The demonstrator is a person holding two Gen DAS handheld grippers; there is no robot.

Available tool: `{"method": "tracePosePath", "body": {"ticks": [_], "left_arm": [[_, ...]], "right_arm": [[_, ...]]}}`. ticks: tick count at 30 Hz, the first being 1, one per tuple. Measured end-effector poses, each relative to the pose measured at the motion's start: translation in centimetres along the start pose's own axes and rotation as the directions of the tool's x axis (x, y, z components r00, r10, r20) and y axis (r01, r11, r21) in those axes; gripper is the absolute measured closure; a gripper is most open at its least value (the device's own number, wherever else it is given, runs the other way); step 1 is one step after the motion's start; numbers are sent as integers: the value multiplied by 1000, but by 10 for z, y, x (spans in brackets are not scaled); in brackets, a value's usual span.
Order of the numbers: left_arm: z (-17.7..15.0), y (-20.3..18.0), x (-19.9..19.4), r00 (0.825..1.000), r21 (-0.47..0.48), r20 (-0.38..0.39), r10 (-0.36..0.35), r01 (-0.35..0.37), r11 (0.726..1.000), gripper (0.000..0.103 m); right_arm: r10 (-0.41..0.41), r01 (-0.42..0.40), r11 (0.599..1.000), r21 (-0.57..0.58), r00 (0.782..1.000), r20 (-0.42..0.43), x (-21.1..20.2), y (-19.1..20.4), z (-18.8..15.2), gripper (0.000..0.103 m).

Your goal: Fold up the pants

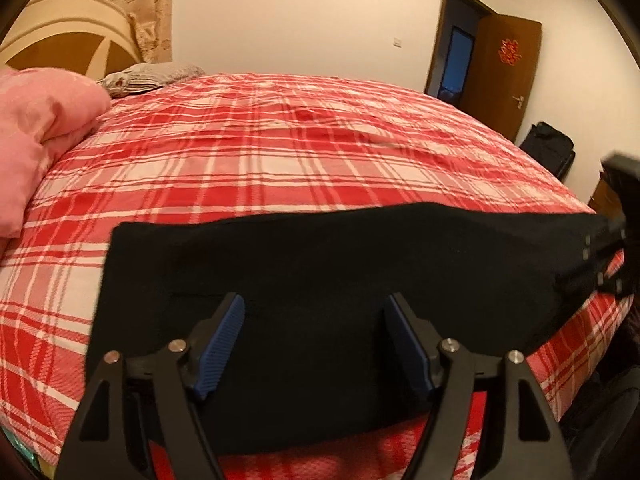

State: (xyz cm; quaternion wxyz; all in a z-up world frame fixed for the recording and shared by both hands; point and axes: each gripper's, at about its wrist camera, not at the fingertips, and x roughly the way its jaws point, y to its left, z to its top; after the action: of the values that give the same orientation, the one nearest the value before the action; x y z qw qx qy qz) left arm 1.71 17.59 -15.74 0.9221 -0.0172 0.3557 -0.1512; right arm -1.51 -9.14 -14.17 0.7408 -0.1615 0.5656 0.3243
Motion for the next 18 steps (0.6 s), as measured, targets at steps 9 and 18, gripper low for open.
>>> {"method": "tracePosePath", "body": {"ticks": [9, 18], "left_arm": [[1, 23, 5, 1000, -98, 4, -7, 8, 995, 24], [7, 23, 5, 1000, -135, 10, 9, -7, 991, 24]], "right_arm": [[-9, 7, 999, -43, 999, -50, 9, 15, -8, 79], [119, -125, 989, 76, 989, 84, -40, -33, 23, 79]]}}
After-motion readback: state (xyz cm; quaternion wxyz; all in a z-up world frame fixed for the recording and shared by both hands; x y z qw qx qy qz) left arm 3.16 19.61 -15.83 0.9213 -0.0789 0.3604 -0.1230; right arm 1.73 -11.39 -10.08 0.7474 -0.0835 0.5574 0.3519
